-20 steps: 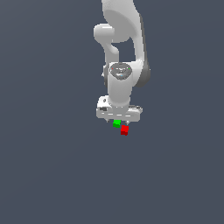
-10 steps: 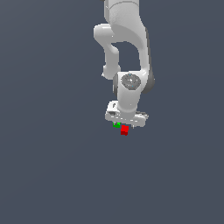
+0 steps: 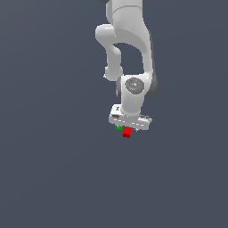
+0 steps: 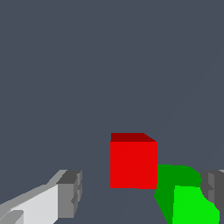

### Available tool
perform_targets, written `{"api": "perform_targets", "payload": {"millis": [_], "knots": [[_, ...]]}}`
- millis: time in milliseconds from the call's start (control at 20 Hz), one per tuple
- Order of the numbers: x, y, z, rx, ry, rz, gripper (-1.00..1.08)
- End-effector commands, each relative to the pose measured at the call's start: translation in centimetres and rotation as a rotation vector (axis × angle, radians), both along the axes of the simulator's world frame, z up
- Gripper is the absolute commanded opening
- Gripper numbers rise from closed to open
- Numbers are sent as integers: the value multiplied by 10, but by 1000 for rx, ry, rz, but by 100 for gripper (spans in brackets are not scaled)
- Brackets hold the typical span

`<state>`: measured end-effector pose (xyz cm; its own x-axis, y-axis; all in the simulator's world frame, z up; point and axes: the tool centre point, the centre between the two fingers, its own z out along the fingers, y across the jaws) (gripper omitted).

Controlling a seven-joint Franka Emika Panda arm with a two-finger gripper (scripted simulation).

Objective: Stack the red cube on top of the green cube.

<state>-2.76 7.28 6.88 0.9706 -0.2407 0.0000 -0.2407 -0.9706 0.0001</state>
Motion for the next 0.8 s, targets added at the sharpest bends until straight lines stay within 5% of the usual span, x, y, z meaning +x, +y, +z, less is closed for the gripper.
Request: {"api": "perform_targets", "payload": {"millis": [0,650,700,750], "knots": [[0,0,-6,0,1,-1,100],[1,1,-49,0,0,-5,100],[1,1,-49,0,0,-5,-100],[1,1,-49,0,0,-5,-100]]}}
